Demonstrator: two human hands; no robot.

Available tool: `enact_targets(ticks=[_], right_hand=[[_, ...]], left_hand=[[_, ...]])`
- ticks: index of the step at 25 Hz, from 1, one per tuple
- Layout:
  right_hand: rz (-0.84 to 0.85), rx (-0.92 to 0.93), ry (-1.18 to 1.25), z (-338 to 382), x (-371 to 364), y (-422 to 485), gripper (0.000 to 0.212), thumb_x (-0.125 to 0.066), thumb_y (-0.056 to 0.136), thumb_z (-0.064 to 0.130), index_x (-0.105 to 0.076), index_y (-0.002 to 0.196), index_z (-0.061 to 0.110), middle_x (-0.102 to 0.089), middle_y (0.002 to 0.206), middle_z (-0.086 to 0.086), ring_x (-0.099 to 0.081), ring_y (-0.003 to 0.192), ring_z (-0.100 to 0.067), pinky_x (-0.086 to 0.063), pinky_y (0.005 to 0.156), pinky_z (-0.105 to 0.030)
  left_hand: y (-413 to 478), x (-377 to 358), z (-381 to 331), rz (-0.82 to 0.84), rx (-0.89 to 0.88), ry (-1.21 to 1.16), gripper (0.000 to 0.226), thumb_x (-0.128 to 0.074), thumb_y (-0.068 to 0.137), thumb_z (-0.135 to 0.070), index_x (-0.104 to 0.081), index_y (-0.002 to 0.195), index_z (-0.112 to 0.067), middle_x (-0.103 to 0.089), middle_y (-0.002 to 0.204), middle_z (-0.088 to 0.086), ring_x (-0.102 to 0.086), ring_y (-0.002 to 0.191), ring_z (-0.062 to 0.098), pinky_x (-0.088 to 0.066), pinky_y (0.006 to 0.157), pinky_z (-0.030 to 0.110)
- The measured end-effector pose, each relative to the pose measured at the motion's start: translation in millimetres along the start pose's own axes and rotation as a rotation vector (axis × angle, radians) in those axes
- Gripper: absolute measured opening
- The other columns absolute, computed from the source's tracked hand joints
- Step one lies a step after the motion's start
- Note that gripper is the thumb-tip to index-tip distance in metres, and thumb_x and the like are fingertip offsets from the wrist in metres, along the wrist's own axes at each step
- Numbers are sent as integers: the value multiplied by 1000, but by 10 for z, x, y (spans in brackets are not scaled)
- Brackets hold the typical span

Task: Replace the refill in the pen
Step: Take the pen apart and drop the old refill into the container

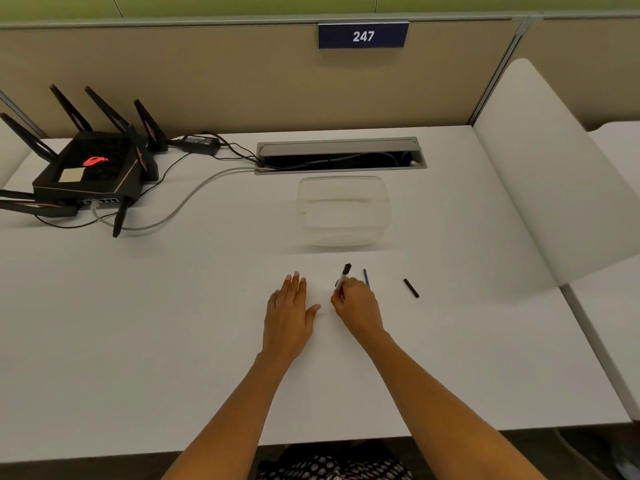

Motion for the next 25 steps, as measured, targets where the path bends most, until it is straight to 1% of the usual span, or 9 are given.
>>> enact_targets(ticks=[2,4,6,8,10,13,17,21,25], right_hand=[[8,-34,35,-33,-10,23,17,-56,90,17,-64,97,5,-66,89,-9,-62,80,-21,-52,71,-32],[-31,-44,129,-11,49,35,14,-60,87,17,-65,96,7,-67,86,-6,-63,78,-20,-55,72,-33],[-37,-41,168,2,89,41,15,-62,85,17,-65,98,9,-68,88,-5,-64,79,-19,-56,74,-34],[-38,-13,175,42,122,49,17,-62,85,18,-65,100,11,-69,92,-4,-64,81,-16,-56,76,-33],[-75,32,182,118,175,64,17,-62,86,20,-65,102,13,-68,95,1,-63,80,-10,-56,75,-27],[-145,86,206,209,212,35,17,-60,87,21,-64,104,18,-63,96,12,-59,79,-2,-52,72,-17],[93,14,-96,45,-81,-56,21,-52,92,19,-61,105,5,-63,100,-9,-60,90,-22,-52,73,-33],[1,-20,64,22,48,39,15,-59,88,21,-64,96,8,-64,89,-6,-60,80,-19,-54,72,-35],[56,-22,76,28,73,101,15,-61,86,18,-65,95,8,-65,87,-6,-62,78,-18,-56,76,-37]], left_hand=[[-57,-180,120,93,53,80,79,-21,96,-59,-5,153,-8,-1,163,9,1,150,22,-9,122,39],[-113,-301,184,139,77,125,86,-9,91,-66,5,153,-8,8,162,10,9,150,23,-3,122,42],[-145,-343,207,124,74,137,88,-3,89,-67,4,152,-7,7,162,11,9,149,24,-2,122,44],[-147,-343,218,99,68,101,87,-7,90,-66,-1,153,-6,3,162,11,5,150,25,-4,122,45],[-143,-345,215,90,66,88,87,-10,90,-66,-4,153,-6,1,162,11,4,150,25,-5,122,45],[-145,-372,226,103,68,132,87,-5,90,-67,1,153,-7,6,162,10,9,149,24,-1,122,44],[-157,-357,210,92,53,117,84,-16,93,-63,-4,153,-5,0,162,12,5,149,25,-2,121,43],[-147,-360,230,86,59,137,84,-12,93,-63,-2,153,-6,1,162,11,6,149,25,-1,121,43],[-144,-350,208,86,56,121,84,-17,93,-63,-5,152,-5,-2,162,13,2,149,26,-5,122,45]])
Point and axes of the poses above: each hand's wrist, its own y-axis towards the middle knuckle, its own x-axis out of the back of the hand, z = x × y, the point moved 7 cm from there along y, towards the middle knuckle
